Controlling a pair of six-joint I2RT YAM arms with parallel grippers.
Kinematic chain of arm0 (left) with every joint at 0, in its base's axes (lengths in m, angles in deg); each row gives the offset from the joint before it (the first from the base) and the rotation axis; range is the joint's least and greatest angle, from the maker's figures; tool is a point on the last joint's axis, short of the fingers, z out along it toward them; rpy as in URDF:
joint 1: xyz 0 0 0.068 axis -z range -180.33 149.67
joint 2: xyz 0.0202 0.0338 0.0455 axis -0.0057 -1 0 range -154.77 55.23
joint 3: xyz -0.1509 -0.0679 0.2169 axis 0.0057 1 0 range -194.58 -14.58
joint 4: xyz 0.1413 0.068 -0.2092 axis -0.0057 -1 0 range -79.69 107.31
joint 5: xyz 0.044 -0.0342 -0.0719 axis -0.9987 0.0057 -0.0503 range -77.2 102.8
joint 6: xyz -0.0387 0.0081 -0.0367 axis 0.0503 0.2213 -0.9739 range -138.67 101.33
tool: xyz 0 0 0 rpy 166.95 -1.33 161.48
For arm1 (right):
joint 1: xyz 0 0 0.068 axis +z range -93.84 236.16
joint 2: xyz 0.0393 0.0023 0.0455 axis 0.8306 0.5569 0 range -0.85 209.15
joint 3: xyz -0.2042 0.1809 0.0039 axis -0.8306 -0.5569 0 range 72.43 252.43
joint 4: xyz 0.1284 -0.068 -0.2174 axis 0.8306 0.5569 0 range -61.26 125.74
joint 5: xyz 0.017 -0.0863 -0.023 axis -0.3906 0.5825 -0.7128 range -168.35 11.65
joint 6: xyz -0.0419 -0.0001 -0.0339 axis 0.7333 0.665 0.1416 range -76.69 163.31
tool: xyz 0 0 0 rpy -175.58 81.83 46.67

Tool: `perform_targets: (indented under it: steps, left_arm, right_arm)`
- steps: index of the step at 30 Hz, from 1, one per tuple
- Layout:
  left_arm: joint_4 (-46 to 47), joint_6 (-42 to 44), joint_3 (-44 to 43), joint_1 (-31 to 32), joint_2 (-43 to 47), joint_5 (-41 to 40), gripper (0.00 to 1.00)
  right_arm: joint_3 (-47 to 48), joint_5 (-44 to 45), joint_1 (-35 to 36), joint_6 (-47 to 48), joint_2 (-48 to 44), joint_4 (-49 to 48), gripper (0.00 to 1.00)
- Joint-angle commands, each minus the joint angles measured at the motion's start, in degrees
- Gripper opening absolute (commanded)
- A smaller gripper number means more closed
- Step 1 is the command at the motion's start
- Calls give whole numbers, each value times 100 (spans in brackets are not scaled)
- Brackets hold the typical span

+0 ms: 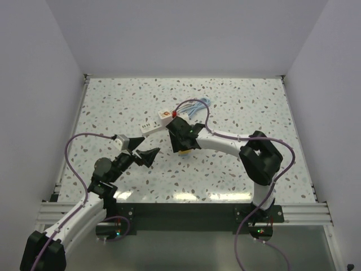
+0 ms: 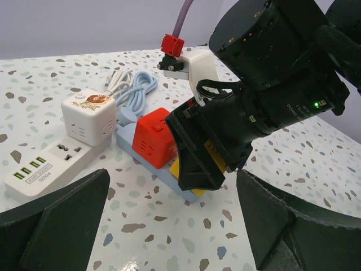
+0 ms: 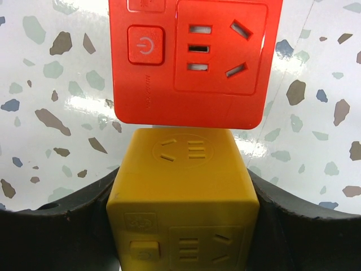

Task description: Insert the plug

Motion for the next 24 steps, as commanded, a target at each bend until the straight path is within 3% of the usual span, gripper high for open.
perform_targets:
  steps: [1, 24]
  left_arm:
    - [91, -23, -27, -53, 27, -56, 100]
    - [143, 12, -36, -53, -157, -179, 100]
  right_arm:
    - [-677, -784, 15, 68, 1002, -271, 0]
    - [-1538, -969, -47, -11, 1151, -1159, 0]
